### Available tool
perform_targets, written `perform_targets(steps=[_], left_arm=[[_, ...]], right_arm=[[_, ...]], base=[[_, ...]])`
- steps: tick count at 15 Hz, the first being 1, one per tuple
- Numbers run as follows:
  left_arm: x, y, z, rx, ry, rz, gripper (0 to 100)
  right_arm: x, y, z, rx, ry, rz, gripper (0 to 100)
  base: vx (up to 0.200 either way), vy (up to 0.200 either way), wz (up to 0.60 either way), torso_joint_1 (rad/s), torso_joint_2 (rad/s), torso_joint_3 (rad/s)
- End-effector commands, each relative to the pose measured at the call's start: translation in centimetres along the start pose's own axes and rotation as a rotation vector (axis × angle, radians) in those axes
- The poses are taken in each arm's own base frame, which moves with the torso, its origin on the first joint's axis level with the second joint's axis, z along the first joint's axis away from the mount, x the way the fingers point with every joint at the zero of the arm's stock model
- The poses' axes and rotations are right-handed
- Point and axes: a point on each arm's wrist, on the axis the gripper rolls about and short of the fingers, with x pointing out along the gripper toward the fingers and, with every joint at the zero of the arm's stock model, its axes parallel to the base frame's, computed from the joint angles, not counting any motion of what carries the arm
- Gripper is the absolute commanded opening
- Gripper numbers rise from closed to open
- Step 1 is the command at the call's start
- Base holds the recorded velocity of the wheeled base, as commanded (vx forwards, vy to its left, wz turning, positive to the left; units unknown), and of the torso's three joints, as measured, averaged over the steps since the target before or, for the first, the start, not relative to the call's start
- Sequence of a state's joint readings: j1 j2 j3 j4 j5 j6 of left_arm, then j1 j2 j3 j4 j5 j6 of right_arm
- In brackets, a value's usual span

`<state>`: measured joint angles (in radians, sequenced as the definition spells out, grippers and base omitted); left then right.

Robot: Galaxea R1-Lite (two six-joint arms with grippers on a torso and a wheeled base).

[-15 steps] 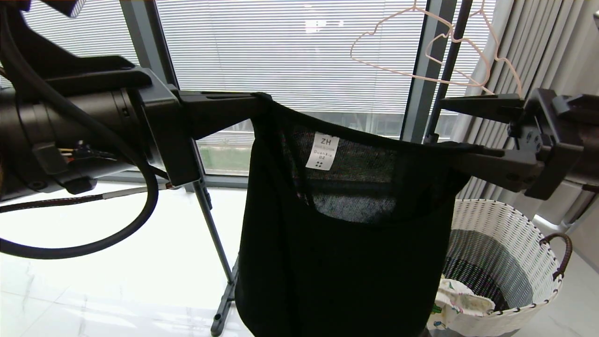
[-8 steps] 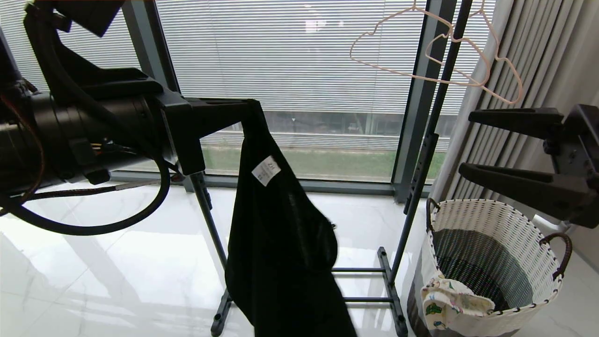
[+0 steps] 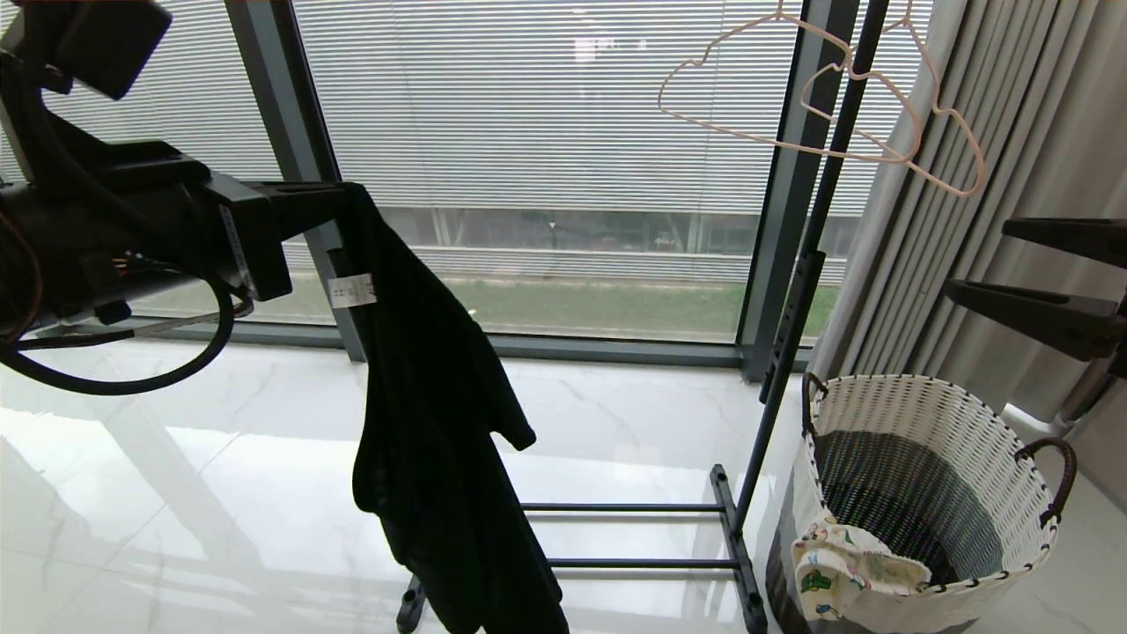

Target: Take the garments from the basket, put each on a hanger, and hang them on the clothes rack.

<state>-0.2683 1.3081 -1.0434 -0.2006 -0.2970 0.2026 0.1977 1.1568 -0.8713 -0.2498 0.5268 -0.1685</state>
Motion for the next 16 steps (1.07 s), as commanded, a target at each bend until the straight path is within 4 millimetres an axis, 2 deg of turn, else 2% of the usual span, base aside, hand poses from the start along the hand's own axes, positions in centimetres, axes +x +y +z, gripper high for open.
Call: perform_targets(steps=[1,5,13,16], left_arm=[[-1.4,0.7,-0.6,-0.015,0.012,0.055,0],[-1.8,1.2,-0.9,-0.038,0.018,0.089,0],[-2.7,1.5,-1.3,-0.043,0.024,0.121,0],[-3.2,1.4,-1.0,-0.038,0.011,0.131,0]], right_arm=[[-1.2,-0.1,-0.2,-0.012,0.006,-0.097,100],[-2.2,0.4,-1.6,-0.047,0.068,-0.268,100],[-2.6,0.5,-1.3,-0.051,0.057,-0.296,100],[-2.7,0.4,-0.9,-0.058,0.043,-0.302,100]], base=[[0.000,0.000,0.00,0.000,0.00,0.000],[0.000,0.000,0.00,0.000,0.00,0.000],[0.000,0.000,0.00,0.003,-0.01,-0.009],[0.000,0.000,0.00,0.056,-0.23,-0.245]])
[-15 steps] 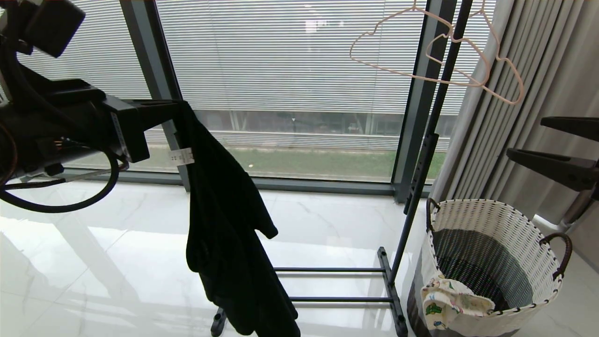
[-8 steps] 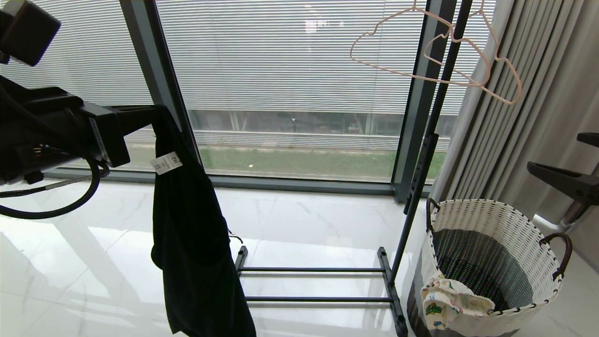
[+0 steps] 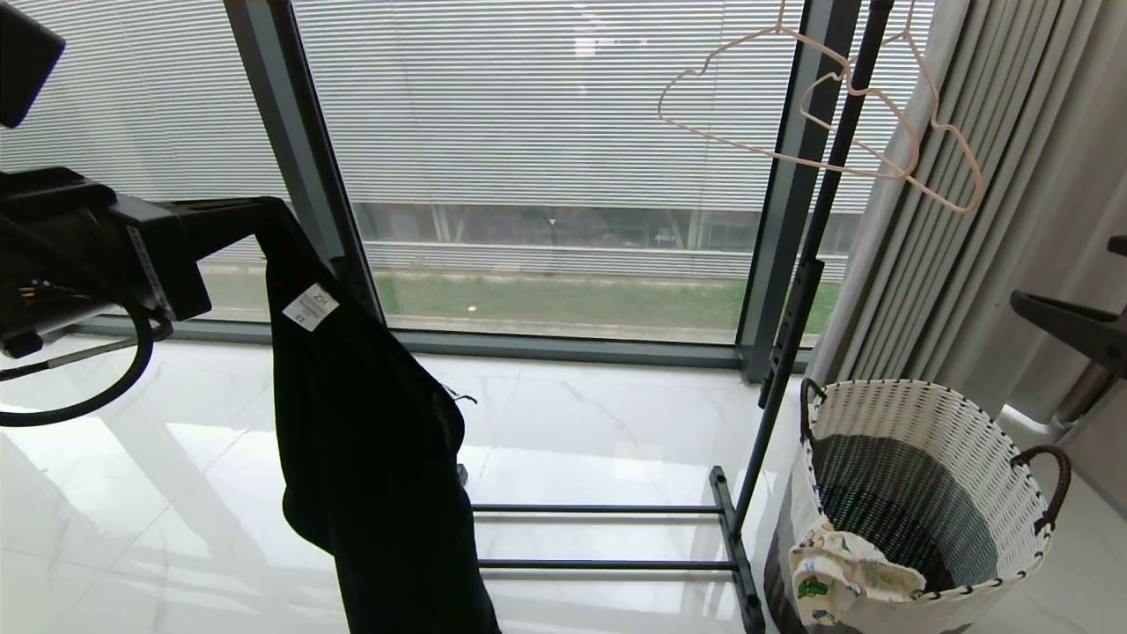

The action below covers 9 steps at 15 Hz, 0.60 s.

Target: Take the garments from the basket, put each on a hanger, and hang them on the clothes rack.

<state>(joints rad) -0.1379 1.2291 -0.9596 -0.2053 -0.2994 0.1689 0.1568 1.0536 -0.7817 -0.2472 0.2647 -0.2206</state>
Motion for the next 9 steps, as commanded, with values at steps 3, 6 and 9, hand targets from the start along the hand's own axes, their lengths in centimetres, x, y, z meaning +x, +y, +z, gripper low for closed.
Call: perform_targets(steps=[3,6,9], left_arm=[[-0.63,-0.06,0.33,-0.011,-0.018,0.008,0],[-1.09,-0.15,0.63,-0.064,-0.041,0.012,0],[-1.36,-0.19,0.65,-0.064,-0.045,0.018,0]], right_arm=[[0.02,-0.20,0.40,-0.002,-0.012,-0.010,100],[0.00,-0.27,0.43,-0.003,-0.012,-0.015,100],[0.13,-0.29,0.36,-0.001,-0.008,-0.014,100]], base=[[0.000,0.000,0.00,0.173,-0.48,-0.299],[0.000,0.000,0.00,0.170,-0.51,-0.282],[0.000,0.000,0.00,0.183,-0.47,-0.285]])
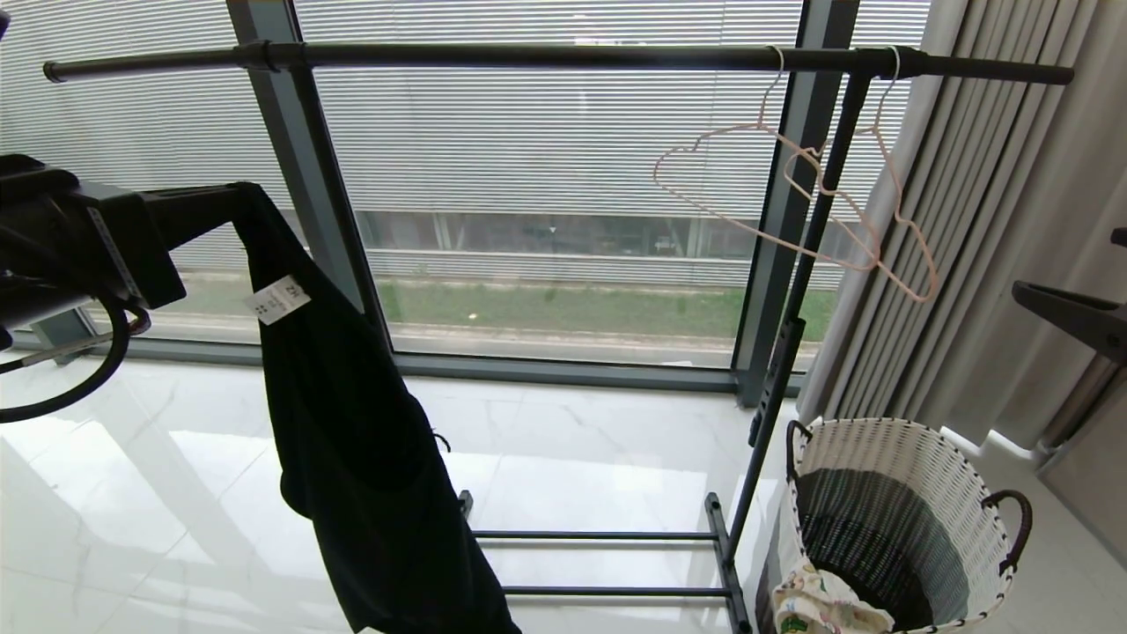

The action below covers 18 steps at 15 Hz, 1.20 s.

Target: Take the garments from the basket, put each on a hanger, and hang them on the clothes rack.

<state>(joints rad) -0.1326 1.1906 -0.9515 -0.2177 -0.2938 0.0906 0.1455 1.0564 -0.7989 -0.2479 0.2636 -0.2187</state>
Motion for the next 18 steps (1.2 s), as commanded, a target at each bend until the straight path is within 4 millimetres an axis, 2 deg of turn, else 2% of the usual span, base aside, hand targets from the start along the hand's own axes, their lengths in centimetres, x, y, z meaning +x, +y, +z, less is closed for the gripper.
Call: perform_targets(steps=[1,9,13,15,18], left_arm=[[-0.3,-0.1,0.1,0.003,-0.009,0.002,0],[-1.1,-0.3,0.1,0.004,-0.017,0.006,0],[-1.4,-0.4,0.0,0.004,-0.020,0.011,0],[-2.2,-0.6,-0.1,0.006,-0.024,0.044,0],[-3.1,-0.8,0.0,0.012,-0.044,0.058,0]], right_arm=[[0.1,0.0,-0.1,0.000,0.004,0.003,100],[0.1,0.0,-0.2,0.000,0.006,0.003,100],[0.1,-0.2,-0.2,-0.004,0.008,-0.010,100],[0.1,-0.5,-0.4,0.007,0.017,-0.030,100],[-0.1,-0.6,0.5,0.018,-0.015,-0.032,100]], base=[[0.000,0.000,0.00,0.188,-0.49,-0.276],[0.000,0.000,0.00,0.203,-0.47,-0.268],[0.000,0.000,0.00,0.042,-0.09,-0.049],[0.000,0.000,0.00,0.000,0.00,0.000],[0.000,0.000,0.00,0.000,0.00,0.000]])
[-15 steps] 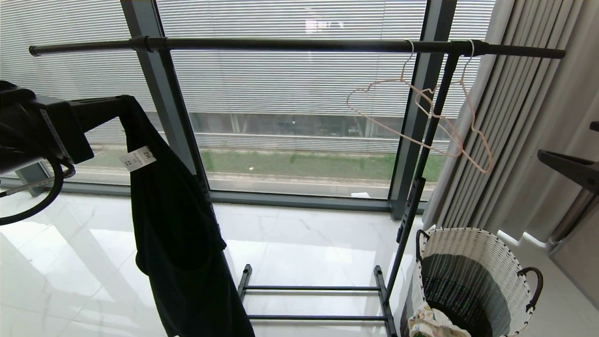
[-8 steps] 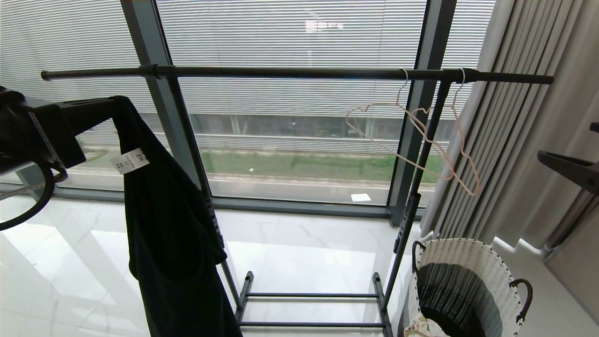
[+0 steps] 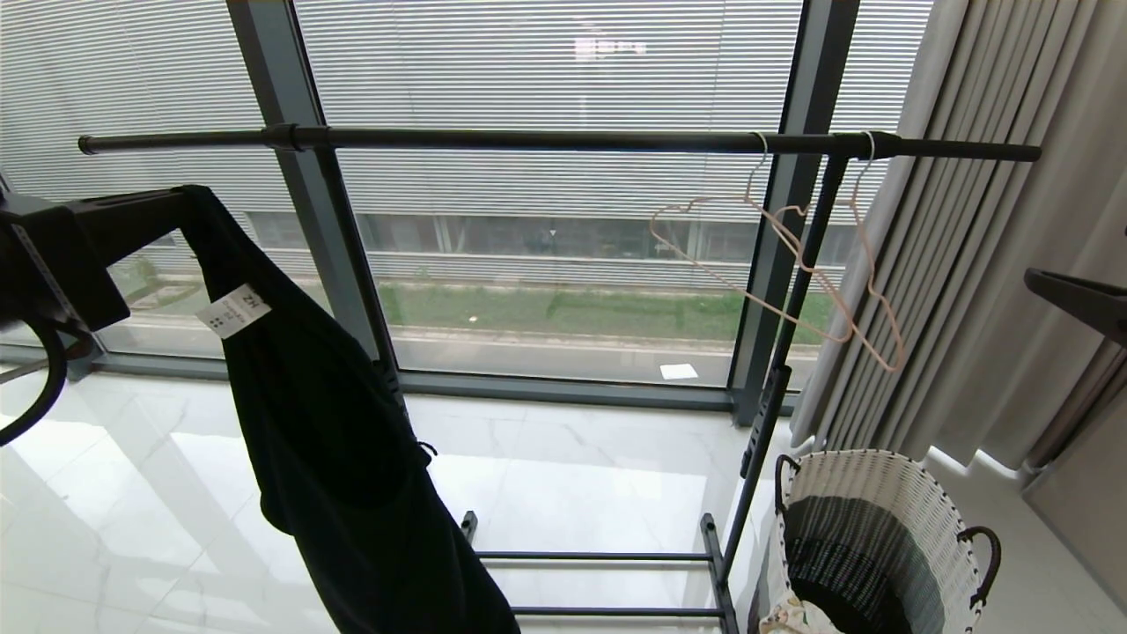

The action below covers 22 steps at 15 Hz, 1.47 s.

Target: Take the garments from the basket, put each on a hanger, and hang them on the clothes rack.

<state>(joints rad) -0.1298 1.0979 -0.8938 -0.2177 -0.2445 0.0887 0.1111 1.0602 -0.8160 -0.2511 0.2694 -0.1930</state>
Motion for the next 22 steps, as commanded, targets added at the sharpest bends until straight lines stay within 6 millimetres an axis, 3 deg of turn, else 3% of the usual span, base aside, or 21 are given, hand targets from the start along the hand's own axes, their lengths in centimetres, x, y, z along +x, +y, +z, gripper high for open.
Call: perform_targets(steps=[1,4,8,15,18,22], left_arm=[[-0.8,-0.2,0.4,0.005,-0.025,0.004,0],[-1.2,-0.2,0.6,0.010,-0.037,0.005,0],[-2.8,-0.7,-0.8,0.004,-0.021,0.033,0],[-3.0,-0.8,-1.3,-0.006,-0.011,0.032,0],[-3.5,-0.9,-1.6,-0.001,-0.012,0.024,0],[-3.8,-0.2,-1.7,-0.143,-0.015,0.092,0]], right_arm=[[-0.2,-0.1,0.4,0.019,-0.012,-0.012,100],[-1.0,-0.6,1.0,0.045,-0.039,-0.056,100],[-1.3,-0.7,1.1,0.044,-0.045,-0.065,100],[-1.6,-0.6,0.9,0.044,-0.042,-0.063,100],[-1.3,-0.5,-0.7,0.063,0.009,-0.042,100],[-0.9,-1.3,-0.4,0.123,0.019,-0.081,100]], base=[[0.000,0.000,0.00,0.000,0.00,0.000],[0.000,0.000,0.00,0.000,0.00,0.000],[0.000,0.000,0.00,0.000,0.00,0.000],[0.171,0.000,0.00,0.003,0.00,0.001],[0.000,0.000,0.00,0.000,0.00,0.000],[0.000,0.000,0.00,0.000,0.00,0.000]])
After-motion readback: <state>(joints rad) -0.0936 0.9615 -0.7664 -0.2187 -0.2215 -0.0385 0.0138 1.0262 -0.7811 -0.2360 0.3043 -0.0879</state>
